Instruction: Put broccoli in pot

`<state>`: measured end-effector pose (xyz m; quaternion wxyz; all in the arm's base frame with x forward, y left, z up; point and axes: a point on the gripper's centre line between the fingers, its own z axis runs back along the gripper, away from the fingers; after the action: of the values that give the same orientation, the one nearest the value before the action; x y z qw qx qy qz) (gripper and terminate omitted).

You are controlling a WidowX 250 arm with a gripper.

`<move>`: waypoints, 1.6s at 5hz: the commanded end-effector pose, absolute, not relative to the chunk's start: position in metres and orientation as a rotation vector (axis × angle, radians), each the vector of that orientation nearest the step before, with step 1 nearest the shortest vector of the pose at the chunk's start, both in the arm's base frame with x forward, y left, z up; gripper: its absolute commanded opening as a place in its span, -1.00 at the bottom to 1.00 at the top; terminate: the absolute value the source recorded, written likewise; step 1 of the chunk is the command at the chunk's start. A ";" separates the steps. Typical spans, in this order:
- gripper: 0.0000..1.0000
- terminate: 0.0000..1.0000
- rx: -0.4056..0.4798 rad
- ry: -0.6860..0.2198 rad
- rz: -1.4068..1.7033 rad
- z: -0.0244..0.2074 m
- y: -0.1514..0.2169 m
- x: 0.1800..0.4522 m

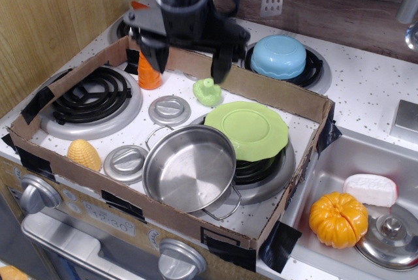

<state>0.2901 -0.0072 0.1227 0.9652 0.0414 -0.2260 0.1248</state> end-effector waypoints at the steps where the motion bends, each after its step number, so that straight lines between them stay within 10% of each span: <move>1: 1.00 -1.00 0.022 -0.520 0.171 0.119 0.003 0.352; 8: 1.00 -1.00 -0.082 -0.485 0.185 0.053 0.014 0.381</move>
<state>0.3762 0.0132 0.0409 0.9700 -0.0405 -0.2221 0.0906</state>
